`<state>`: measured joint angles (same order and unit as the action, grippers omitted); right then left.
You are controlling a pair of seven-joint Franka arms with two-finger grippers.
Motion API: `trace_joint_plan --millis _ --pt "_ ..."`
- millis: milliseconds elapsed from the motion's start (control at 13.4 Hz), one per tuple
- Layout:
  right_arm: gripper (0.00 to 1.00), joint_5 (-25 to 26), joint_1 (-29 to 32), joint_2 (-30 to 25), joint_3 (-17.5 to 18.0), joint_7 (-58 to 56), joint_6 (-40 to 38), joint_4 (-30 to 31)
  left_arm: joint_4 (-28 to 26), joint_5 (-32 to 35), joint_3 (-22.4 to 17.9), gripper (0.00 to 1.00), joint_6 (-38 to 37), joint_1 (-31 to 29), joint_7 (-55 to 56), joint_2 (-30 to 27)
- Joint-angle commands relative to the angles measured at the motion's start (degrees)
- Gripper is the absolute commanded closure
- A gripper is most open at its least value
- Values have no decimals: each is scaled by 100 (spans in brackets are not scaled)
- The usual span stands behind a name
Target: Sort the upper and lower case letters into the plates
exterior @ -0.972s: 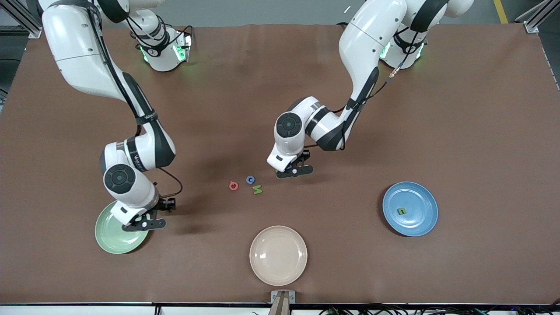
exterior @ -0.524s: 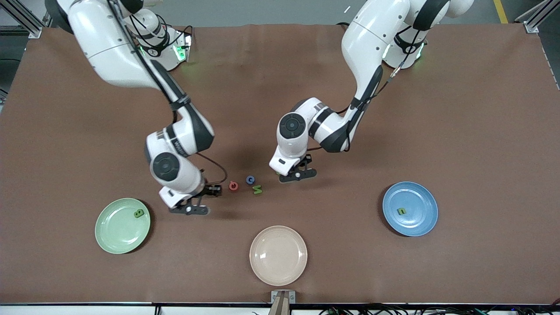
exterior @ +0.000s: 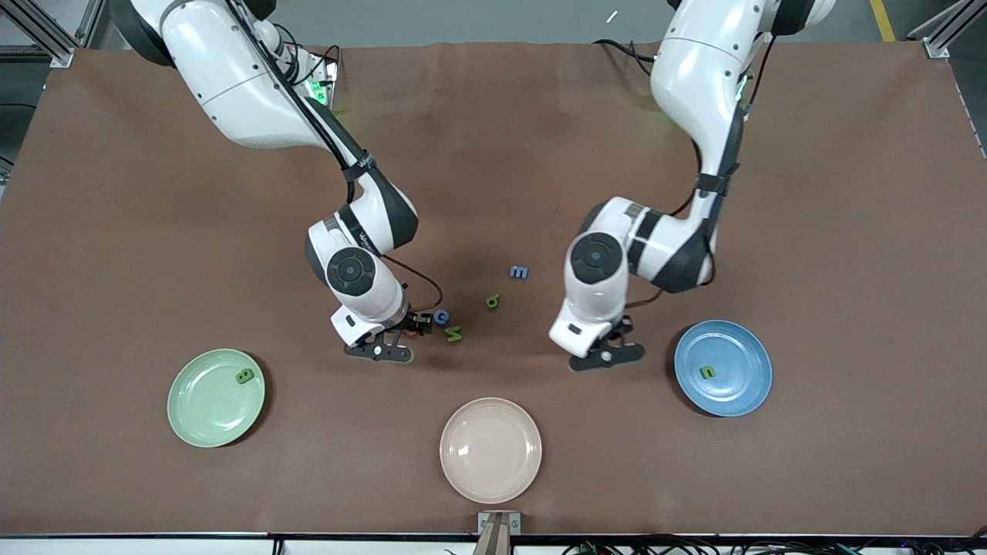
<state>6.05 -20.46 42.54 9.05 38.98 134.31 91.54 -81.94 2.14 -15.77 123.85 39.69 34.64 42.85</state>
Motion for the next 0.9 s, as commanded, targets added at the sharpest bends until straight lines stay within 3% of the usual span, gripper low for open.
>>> trace_joint_plan --millis 0,299,449,524,598,673,748,823 --pt "33 -25 -11 52 -18 40 165 109 -120 241 -259 100 -316 -189 -860 -58" --pt "34 -34 -55 105 -18 48 218 188 -261 401 -304 99 -353 -795 -2029 -84" --pt "42 -34 -55 105 -9 57 227 215 -296 401 -304 93 -344 -936 -2120 -32" --pt "53 -34 -55 105 -9 57 209 215 -331 401 -304 82 -344 -955 -2128 12" --pt "70 -34 -55 105 -9 57 192 215 -331 497 -304 56 -344 -990 -2128 56" --pt "83 -34 -46 105 -9 57 192 215 -340 637 -295 21 -344 -1059 -2076 56" --pt "90 -34 -37 105 -9 57 192 215 -340 638 -278 1 -344 -1060 -2032 39" --pt "95 -34 -29 105 -18 48 183 206 -349 621 -260 0 -353 -1017 -2067 13"
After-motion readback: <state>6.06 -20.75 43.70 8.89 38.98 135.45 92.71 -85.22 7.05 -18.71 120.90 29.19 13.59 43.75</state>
